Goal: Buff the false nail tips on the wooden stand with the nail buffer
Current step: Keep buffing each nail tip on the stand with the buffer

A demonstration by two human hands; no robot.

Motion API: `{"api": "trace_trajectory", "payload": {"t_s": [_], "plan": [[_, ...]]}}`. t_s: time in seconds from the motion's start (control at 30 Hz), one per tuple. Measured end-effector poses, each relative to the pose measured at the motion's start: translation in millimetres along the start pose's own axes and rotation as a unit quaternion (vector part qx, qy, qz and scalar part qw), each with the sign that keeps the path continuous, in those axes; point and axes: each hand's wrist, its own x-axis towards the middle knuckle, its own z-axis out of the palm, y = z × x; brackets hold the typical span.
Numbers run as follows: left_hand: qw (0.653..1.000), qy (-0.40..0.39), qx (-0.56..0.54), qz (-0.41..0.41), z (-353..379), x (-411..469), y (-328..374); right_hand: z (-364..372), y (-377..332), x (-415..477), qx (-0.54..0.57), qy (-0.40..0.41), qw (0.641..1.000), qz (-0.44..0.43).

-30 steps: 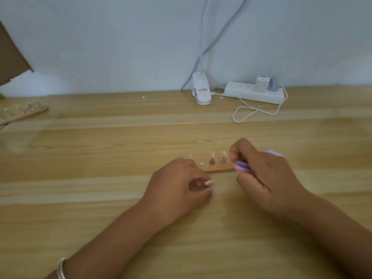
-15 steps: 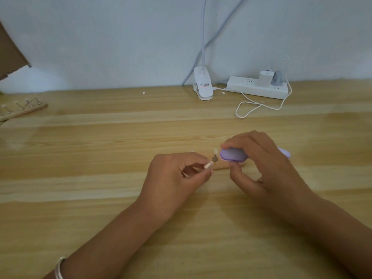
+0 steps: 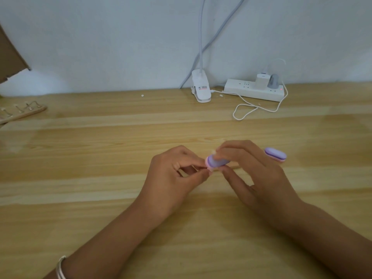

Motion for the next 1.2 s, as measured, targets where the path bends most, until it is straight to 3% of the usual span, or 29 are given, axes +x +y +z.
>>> {"api": "trace_trajectory", "payload": {"t_s": [0.1,0.27,0.4,0.47,0.63,0.77,0.97,1.07,1.13,1.2], "plan": [[1.000,0.003,0.012,0.019,-1.2,-0.4,2.6,3.1,-2.8,-1.8,0.002,-0.012,0.999,-0.035],[1.000,0.012,-0.016,-0.008,0.4,0.7,0.3,-3.3,8.2,3.9,-0.042,0.017,0.998,0.033],[1.000,-0.017,-0.024,0.008,-0.3,0.5,0.1,3.4,1.8,-3.4,0.036,0.008,0.999,-0.039],[0.999,-0.026,-0.045,0.003,-1.0,0.3,0.6,4.9,2.7,-3.1,0.014,0.004,0.998,-0.053],[0.994,-0.031,-0.103,-0.032,-1.0,1.5,-0.2,-2.7,15.7,2.0,-0.035,0.051,0.998,0.028],[0.994,-0.054,-0.096,-0.024,-2.1,0.9,0.9,3.9,3.9,-3.0,0.004,0.031,0.998,-0.057],[0.989,-0.064,-0.121,-0.061,-1.3,0.9,1.5,-2.9,19.4,1.4,-0.054,0.066,0.996,-0.006],[0.985,-0.085,-0.135,-0.058,-1.0,1.7,2.7,1.8,8.9,-2.1,-0.022,0.061,0.996,-0.053],[0.984,-0.095,-0.143,-0.052,-1.6,1.8,3.6,3.8,6.1,-3.1,-0.057,0.048,0.994,-0.078],[0.982,-0.091,-0.156,-0.059,-2.8,2.0,3.5,1.6,16.1,-1.8,-0.077,0.057,0.994,-0.059]]}}
